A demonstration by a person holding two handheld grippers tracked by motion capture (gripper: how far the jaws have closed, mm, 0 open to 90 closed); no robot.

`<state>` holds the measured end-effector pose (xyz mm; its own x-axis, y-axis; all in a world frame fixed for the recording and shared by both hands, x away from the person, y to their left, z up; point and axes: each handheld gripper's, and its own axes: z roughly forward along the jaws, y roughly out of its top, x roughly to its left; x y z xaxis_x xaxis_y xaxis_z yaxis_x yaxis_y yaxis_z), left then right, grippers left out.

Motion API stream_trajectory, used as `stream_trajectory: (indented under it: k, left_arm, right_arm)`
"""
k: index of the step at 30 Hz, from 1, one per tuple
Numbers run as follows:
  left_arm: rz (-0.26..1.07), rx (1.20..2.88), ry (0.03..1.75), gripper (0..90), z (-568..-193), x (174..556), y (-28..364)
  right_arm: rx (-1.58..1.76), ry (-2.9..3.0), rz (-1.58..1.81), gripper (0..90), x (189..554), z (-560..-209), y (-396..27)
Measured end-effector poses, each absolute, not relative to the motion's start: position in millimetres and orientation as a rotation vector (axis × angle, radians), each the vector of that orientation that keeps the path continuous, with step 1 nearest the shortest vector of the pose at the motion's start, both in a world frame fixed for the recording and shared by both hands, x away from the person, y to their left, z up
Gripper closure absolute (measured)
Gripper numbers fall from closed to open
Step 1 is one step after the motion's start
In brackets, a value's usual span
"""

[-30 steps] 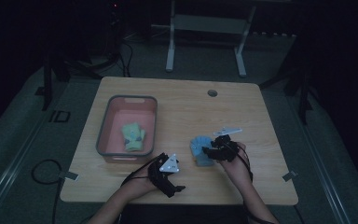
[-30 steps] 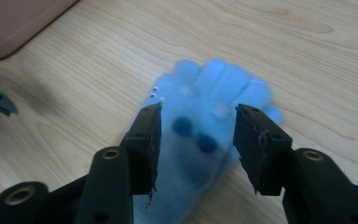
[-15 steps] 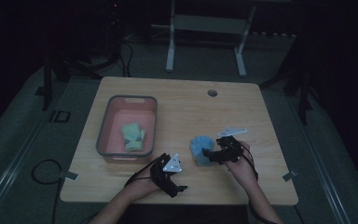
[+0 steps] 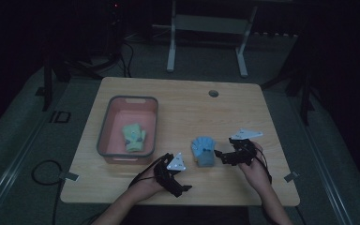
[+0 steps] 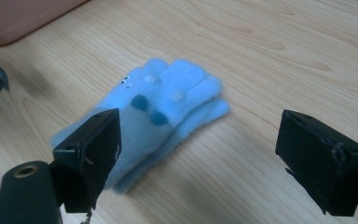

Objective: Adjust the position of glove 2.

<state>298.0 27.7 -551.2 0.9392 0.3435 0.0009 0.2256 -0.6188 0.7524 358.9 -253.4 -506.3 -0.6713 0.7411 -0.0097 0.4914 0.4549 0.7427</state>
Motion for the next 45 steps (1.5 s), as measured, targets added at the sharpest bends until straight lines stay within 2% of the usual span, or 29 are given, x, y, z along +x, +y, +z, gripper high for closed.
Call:
stream_trajectory:
  k: [13,15,17,18,19,22,27,32,33,34,38,45]
  left_arm:
    - [0.218,2.245,0.377,4.8,-540.7,308.2,6.6]
    - [0.235,2.242,0.361,4.9,-538.6,311.1,2.1]
    - [0.231,2.246,0.335,6.6,-535.9,314.3,-2.3]
    - [0.235,2.248,0.326,8.4,-535.0,315.6,-5.1]
    - [0.242,2.244,0.315,10.0,-534.2,316.5,-7.9]
    - [0.281,2.258,0.274,15.0,-533.1,318.5,-16.3]
    - [0.344,2.269,0.209,20.7,-533.4,323.0,-27.4]
    - [0.357,2.26,0.2,31.5,-532.1,329.9,-34.7]
    - [0.362,2.274,0.192,31.5,-532.6,333.6,-38.7]
    - [0.359,2.28,0.193,32.5,-533.3,335.2,-40.1]
    - [0.355,2.298,0.21,33.8,-537.6,340.6,-43.4]
    - [0.361,2.336,0.214,39.6,-545.1,346.1,-46.8]
  right_arm:
    - [1.131,2.315,1.159,12.0,359.6,-498.0,-268.3]
    - [1.127,2.334,1.165,14.8,361.4,-499.0,-268.5]
    - [1.133,2.358,1.171,25.9,364.0,-499.7,-269.3]
    - [1.14,2.36,1.182,27.0,365.8,-500.2,-269.5]
    - [1.148,2.362,1.187,33.1,368.0,-500.6,-269.5]
    - [1.156,2.382,1.214,42.7,375.0,-500.4,-266.0]
    - [1.139,2.405,1.217,45.9,388.4,-501.6,-252.4]
    - [1.145,2.427,1.176,48.6,401.2,-506.0,-240.2]
    - [1.16,2.429,1.16,50.5,404.2,-507.6,-238.1]
    - [1.177,2.44,1.143,56.7,410.1,-511.0,-234.8]
    - [1.227,2.473,1.089,55.6,421.7,-521.4,-230.9]
    - [1.293,2.524,1.038,43.1,425.4,-538.4,-225.1]
